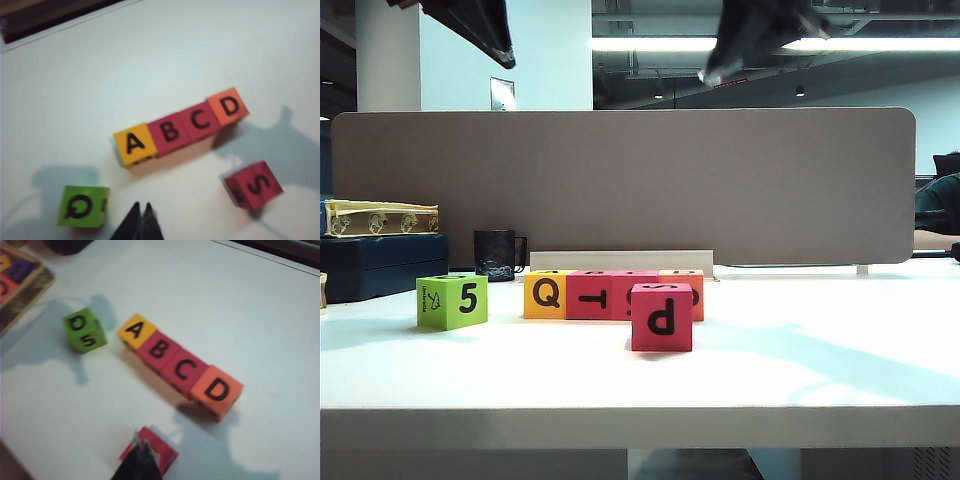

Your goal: Select the appropriate blocks from the scattered letter blocks on the table and arrange them in a row to spell out "ABCD".

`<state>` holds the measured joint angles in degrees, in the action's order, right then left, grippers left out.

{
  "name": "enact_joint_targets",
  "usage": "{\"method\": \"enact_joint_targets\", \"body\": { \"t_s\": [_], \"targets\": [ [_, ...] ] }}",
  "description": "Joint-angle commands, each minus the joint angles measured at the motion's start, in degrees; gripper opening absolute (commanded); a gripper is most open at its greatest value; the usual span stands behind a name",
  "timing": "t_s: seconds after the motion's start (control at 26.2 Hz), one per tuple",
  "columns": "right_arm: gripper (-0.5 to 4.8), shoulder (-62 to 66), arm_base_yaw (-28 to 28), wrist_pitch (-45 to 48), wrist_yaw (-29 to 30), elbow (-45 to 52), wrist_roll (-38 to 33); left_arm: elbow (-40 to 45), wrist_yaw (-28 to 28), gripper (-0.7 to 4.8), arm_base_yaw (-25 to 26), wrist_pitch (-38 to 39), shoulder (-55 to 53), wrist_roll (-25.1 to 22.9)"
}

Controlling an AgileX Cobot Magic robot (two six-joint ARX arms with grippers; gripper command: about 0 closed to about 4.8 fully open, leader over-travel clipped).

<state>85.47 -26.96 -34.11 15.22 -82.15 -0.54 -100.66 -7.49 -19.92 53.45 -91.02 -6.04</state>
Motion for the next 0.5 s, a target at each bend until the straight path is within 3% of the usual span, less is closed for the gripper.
{"method": "enact_joint_targets", "body": {
  "t_s": [0.04, 0.23, 0.5],
  "targets": [
    [-0.03, -3.02, -2.58, -2.08, 0.28, -0.24, 0.63, 2.97, -5.07, -0.05, -0.11, -0.76, 0.81, -1.03],
    [-0.03, -6.99, -4.85, -4.28, 0.09, -0.24, 0.61, 13.53, -9.35, -0.05, -0.11, -7.15, 4.85, -1.03],
    [-0.03, -8.74, -4.98, -8.31, 0.13, -0.22, 0.61, 40.11, -11.82, -0.05, -0.11, -20.31, 21.53, 1.97]
  ]
}}
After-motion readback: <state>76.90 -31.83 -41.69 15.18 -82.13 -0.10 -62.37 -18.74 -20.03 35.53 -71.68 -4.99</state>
